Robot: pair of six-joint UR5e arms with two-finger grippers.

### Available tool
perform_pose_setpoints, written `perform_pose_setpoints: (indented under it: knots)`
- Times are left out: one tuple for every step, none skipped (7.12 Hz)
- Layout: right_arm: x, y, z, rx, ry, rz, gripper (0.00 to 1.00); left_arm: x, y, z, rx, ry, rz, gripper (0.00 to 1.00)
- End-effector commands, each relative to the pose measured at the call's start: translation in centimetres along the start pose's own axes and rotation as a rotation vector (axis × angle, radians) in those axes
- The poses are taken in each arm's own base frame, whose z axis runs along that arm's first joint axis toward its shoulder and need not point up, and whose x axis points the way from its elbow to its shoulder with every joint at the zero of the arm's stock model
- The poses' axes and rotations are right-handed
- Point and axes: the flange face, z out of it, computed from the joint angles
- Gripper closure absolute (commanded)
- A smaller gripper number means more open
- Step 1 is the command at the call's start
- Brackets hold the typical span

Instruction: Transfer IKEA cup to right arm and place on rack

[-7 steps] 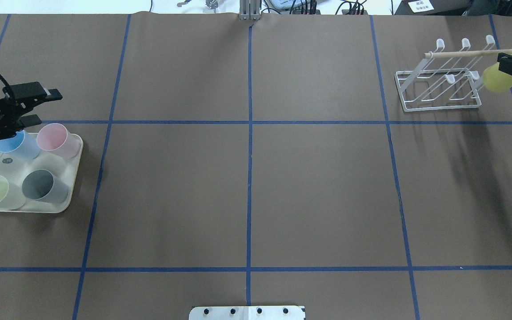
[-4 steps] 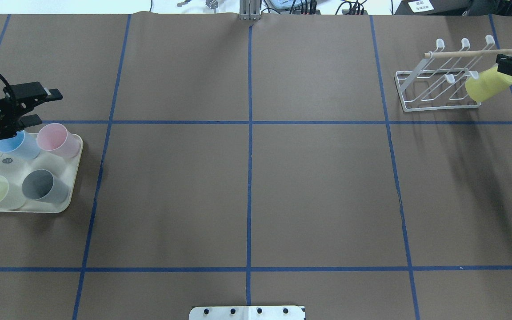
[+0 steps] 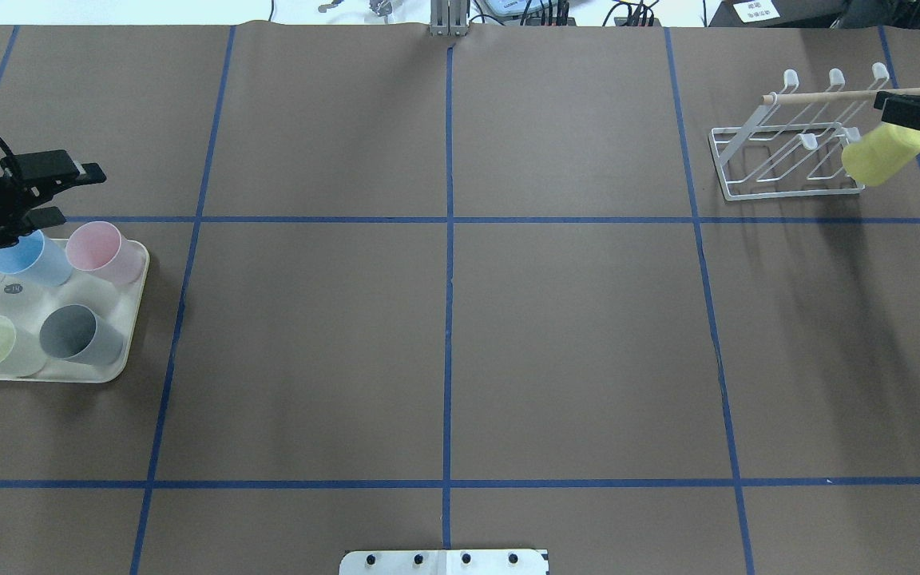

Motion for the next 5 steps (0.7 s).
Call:
perform_pose_setpoints:
  knots:
    - [-3.3,-0.9,-3.1,-0.055,-0.105,0.112,0.02,-1.4,-4.0,-2.4,-0.063,-0.081,0.077,0.00]
    - [-6.1,-2.2,-5.0,-0.100,-0.145,0.180,0.02,-2.7,-5.8,-3.5,-0.104,-0.130,0.088,0.00]
    - [-9.0,-3.7,-6.6,-0.142,-0.171,0.276,0.02,-4.6,-6.7,-4.5,-0.164,-0.190,0.124,0.00]
    - [-11.3,-4.3,-7.4,-0.176,-0.219,0.339,0.02,-7.5,-6.5,-5.0,-0.222,-0.237,0.171,0.00]
    - [-12.7,-4.5,-7.8,-0.205,-0.256,0.370,0.02,-9.6,-6.2,-5.1,-0.263,-0.294,0.198,0.00]
